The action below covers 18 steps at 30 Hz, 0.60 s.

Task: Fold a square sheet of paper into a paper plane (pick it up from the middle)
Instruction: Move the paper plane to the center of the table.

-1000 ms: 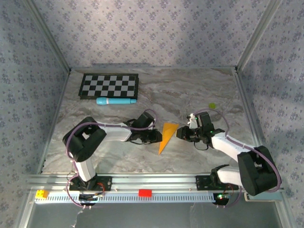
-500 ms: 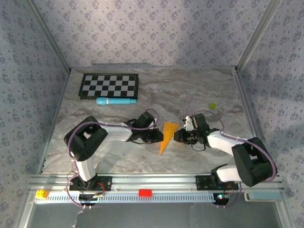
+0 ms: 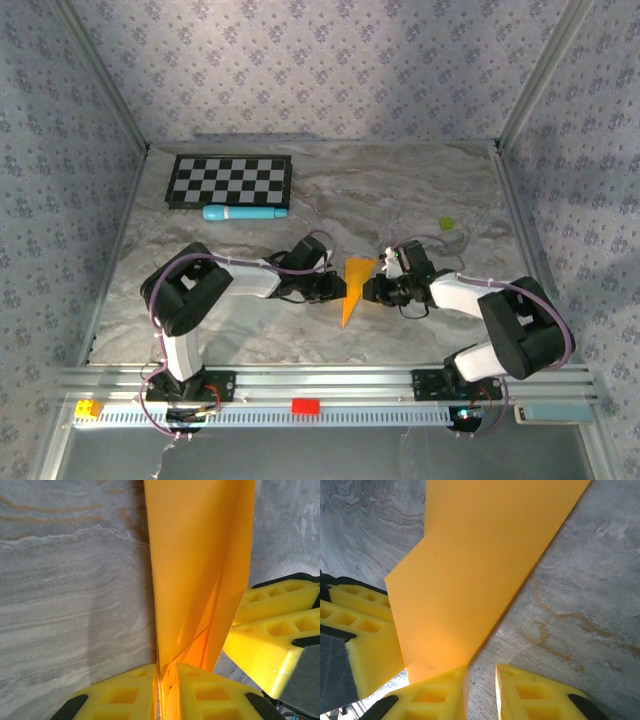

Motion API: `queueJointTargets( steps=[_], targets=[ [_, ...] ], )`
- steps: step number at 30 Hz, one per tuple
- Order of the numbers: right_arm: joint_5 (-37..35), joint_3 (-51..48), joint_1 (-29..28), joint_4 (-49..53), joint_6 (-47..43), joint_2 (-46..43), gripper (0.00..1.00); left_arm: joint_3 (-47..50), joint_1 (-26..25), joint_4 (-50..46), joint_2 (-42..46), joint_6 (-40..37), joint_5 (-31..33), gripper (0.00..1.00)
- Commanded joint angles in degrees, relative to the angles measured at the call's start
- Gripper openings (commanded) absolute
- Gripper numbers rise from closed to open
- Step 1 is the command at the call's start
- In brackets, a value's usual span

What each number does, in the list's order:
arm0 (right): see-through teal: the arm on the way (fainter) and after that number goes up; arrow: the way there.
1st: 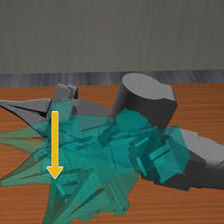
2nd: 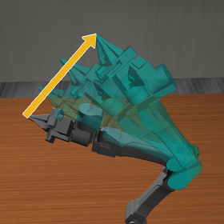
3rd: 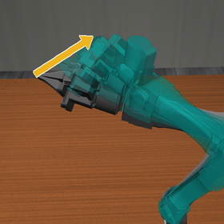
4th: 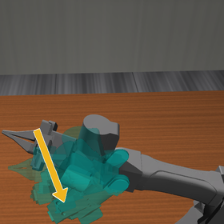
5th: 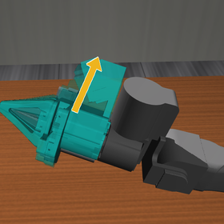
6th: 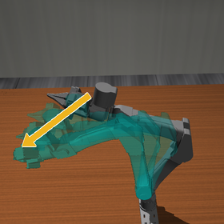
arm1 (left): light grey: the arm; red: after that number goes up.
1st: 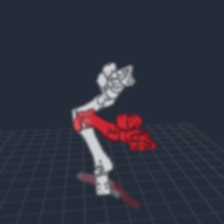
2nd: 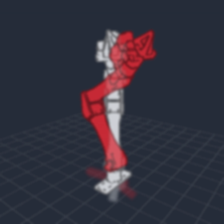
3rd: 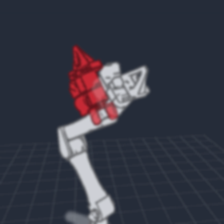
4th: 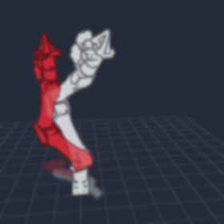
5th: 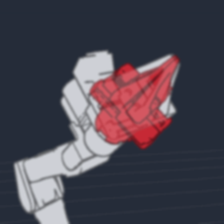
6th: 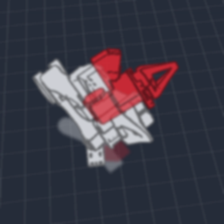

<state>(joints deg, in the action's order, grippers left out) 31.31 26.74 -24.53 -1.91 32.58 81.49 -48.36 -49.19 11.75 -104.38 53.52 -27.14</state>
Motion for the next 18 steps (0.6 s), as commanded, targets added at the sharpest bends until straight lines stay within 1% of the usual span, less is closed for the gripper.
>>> queueJointTargets(
  steps=[1,10,18],
  targets=[
    [1.2,1.4,-0.8,-1.5,1.0,1.7,0.21,-1.1,-0.1,3.2,-1.0,0.8,-1.9,0.16],
    [1.1,1.6,-1.1,-1.9,1.3,2.2,0.18,-1.3,-0.1,5.0,-2.1,1.7,-3.8,0.17],
    [1.2,1.6,-1.1,-2.0,1.4,2.2,0.17,-1.3,-0.1,6.8,-3.1,2.3,-5.5,0.19]
  ],
)
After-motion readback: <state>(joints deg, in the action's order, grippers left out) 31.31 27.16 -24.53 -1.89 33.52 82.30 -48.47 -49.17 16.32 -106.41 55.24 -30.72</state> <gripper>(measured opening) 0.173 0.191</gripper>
